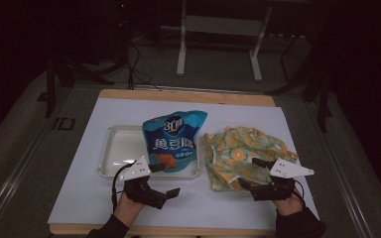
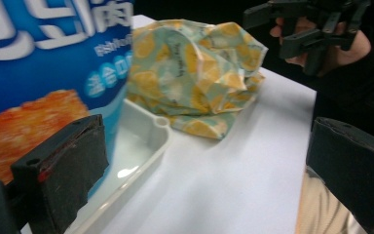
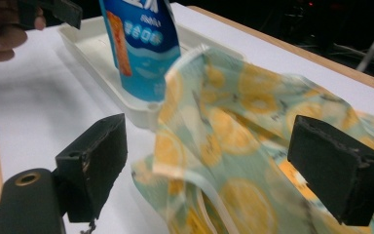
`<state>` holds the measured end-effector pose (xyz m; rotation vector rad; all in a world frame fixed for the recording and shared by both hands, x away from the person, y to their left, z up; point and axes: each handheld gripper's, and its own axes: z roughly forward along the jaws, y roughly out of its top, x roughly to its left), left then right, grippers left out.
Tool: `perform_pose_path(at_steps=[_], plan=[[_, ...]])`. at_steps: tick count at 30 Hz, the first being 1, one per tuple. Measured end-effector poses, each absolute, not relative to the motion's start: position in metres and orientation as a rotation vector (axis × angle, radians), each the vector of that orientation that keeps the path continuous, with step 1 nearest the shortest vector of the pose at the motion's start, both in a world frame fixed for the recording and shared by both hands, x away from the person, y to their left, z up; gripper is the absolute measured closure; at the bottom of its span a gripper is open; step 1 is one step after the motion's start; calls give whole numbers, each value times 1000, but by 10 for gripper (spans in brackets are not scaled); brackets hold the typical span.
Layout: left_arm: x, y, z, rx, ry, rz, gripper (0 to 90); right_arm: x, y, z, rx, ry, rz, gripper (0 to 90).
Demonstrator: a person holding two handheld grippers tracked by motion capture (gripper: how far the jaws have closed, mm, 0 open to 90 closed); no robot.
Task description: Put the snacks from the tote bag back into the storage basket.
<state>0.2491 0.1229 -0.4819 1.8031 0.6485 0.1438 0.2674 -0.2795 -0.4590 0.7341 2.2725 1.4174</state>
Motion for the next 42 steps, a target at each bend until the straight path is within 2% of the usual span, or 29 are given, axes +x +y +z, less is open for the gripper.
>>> perform_pose_path(at_steps=[23,42], plan=[[253,77,-498,1852,541,81,20,244,-322,-471,878,2160,1370,141],[244,83,-504,1850,534,161,19,242,-329,-473,899,2085,1368,139]])
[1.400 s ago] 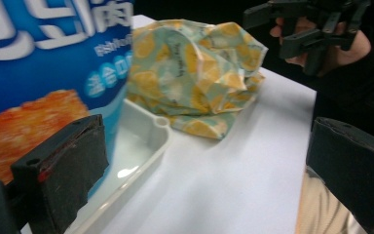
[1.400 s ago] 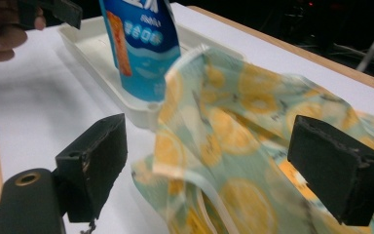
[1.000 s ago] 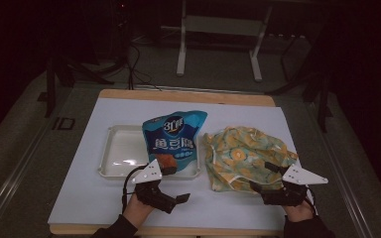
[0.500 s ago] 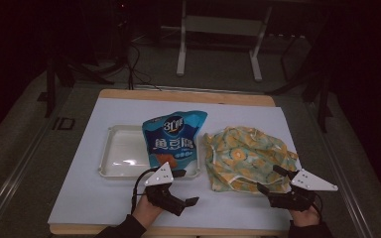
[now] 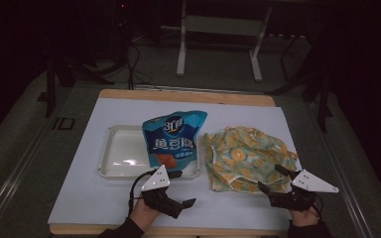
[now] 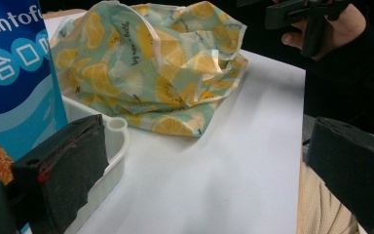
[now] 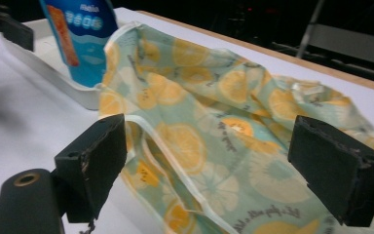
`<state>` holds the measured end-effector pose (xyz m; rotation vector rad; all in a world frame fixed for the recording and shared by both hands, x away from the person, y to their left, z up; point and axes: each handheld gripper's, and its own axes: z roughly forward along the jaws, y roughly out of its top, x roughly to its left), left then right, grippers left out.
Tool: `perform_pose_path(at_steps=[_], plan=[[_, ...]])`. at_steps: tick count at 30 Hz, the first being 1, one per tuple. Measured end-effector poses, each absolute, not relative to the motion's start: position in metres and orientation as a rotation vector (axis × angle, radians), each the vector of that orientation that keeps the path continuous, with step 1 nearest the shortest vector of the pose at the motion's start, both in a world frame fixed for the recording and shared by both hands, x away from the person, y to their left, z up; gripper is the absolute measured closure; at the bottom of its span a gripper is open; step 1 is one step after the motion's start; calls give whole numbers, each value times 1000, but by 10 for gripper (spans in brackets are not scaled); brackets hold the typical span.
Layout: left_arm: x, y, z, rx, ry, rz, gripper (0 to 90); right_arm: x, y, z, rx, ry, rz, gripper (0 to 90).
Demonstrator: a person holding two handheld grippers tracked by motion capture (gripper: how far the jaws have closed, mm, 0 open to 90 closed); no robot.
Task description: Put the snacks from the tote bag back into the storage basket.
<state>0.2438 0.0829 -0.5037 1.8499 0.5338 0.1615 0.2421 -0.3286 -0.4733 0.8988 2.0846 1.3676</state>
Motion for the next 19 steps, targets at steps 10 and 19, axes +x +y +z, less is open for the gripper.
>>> perform_pose_path(at_steps=[10,19], plan=[[244,84,-506,1854,540,181,19,240,-331,-471,919,2031,1368,128],[243,86,-506,1846,548,193,20,240,-329,-472,919,2042,1369,128]])
